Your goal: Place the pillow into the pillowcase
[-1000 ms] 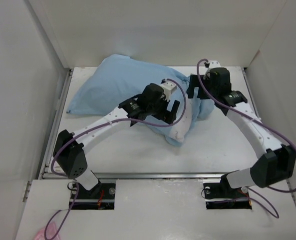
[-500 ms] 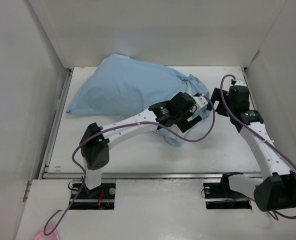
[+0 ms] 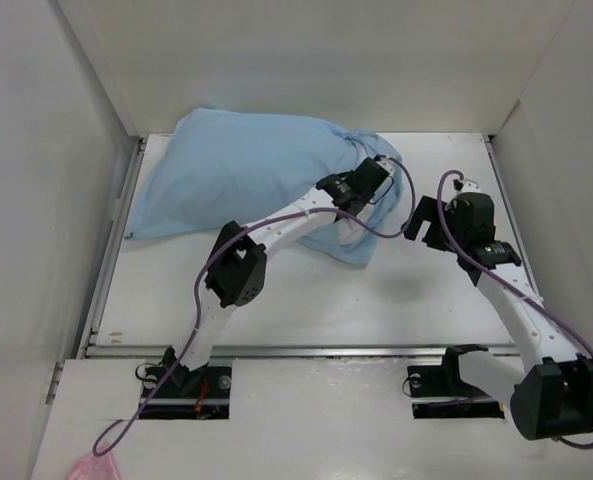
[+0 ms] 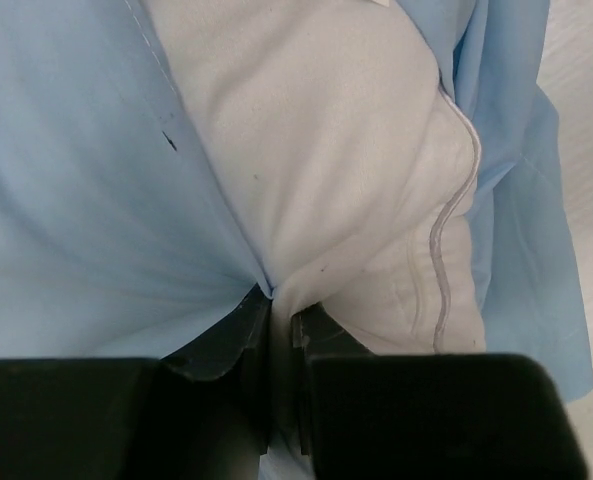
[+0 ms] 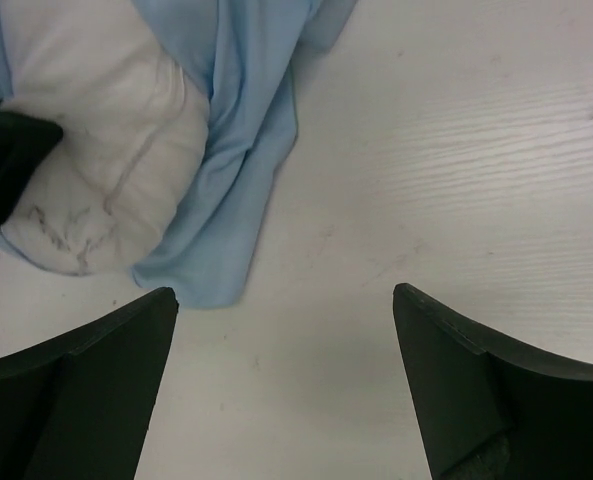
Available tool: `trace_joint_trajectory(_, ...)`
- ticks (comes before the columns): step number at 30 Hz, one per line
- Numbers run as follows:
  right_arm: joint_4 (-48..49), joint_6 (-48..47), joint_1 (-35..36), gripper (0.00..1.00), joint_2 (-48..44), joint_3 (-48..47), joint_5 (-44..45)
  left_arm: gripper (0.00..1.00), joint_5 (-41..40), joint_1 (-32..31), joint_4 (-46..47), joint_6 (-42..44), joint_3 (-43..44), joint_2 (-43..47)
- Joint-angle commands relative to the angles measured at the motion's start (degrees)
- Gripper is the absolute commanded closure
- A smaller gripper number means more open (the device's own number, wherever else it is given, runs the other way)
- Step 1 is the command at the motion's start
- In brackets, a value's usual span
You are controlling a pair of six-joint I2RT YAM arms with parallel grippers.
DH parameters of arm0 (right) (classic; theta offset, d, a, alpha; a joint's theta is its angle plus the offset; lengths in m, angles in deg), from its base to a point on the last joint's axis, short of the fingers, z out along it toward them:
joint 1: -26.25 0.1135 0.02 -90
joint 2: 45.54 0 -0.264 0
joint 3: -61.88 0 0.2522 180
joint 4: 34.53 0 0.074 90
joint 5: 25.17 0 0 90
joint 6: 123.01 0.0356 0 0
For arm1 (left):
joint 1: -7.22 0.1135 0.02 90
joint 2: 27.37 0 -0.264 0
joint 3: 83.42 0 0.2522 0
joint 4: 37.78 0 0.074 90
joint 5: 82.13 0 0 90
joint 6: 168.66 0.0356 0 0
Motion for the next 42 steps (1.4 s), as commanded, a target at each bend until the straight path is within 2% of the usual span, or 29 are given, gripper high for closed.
trace_joint_trajectory(1, 10.53, 1.2, 0.46, 0.07, 3.13, 2.88, -9.29, 1.0, -1.46, 2.27, -3.16, -1.91, -1.5, 1.58)
trace_joint_trajectory(2, 12.99, 1.2, 0.46, 0.09, 4.27, 3.49, -11.48, 1.0, -0.68, 2.27, -2.37, -1.39, -2.12, 4.2)
trace_joint_trajectory(3, 17.88, 1.9, 0.46, 0.18, 5.5, 4.11, -12.37, 1.0, -0.06, 2.27, -0.71, -1.38, -3.43, 5.36)
trace_joint_trajectory(5, 21.69, 1.91, 0.46, 0.29, 9.63, 4.11, -15.87, 1.0, 2.48, 2.27, -0.09, -0.59, -3.44, 7.64)
trace_joint_trajectory(7, 27.82, 2.43, 0.46, 0.35, 13.48, 3.06, -17.82, 1.0, 3.72, 2.27, -0.08, -0.59, -2.22, 7.66)
trace_joint_trajectory(17, 39.44, 1.64, 0.99, 0.38, 32.65, -7.56, -20.99, 1.0, 1.79, 2.27, -3.86, 0.02, 2.88, 5.81)
trace_joint_trajectory(26, 42.36, 3.67, 3.27, 0.41, 47.95, -18.73, -24.24, 1.0, 3.46, 2.27, -3.86, -0.59, 4.12, 5.29)
trace_joint_trajectory(29, 40.35, 3.67, 5.12, 0.42, 51.82, -23.38, -22.15, 1.0, 3.46, 2.27, -3.24, -0.59, 6.13, 4.76)
trace_joint_trajectory(30, 39.56, 3.67, 5.81, 0.5, 52.87, -24.53, -22.14, 1.0, 3.46, 2.79, -3.24, -0.59, 6.92, 4.23)
trace_joint_trajectory(31, 40.08, 4.36, 5.82, 0.8, 53.58, -25.15, -22.14, 1.0, 3.46, 2.79, -2.72, -0.59, 6.93, 4.23)
trace_joint_trajectory(32, 40.08, 4.89, 5.82, 0.98, 53.59, -25.15, -22.14, 1.0, 3.46, 2.79, -2.11, -0.59, 6.93, 4.23)
trace_joint_trajectory(34, 40.6, 4.37, 5.82, 1.0, 52.11, -22.45, -23.19, 1.0, 3.46, 3.41, 1.74, -1.2, 6.15, 3.36)
trace_joint_trajectory(37, 32.29, 0.43, 5.82, 1.0, 44.56, -19.71, -21.61, 1.0, 3.12, 4.55, 8.32, -2.16, 5.52, -0.51)
trace_joint_trajectory(38, 26.6, -0.89, 5.82, 1.0, 42.27, -17.53, -21.61, 1.0, 3.11, 4.55, 10.19, -2.96, 5.52, -1.82)
trace_joint_trajectory(41, 20.33, -3.72, 5.82, 1.0, 31.73, -11.47, -24.93, 1.0, 0.04, 5.86, 15.72, -5.68, 6.22, -7.71)
trace_joint_trajectory(42, 16.65, -4.76, 5.82, 1.0, 26.57, -10.14, -26.86, 1.0, 0.03, 6.57, 16.7, -8.99, 7.27, -9.2)
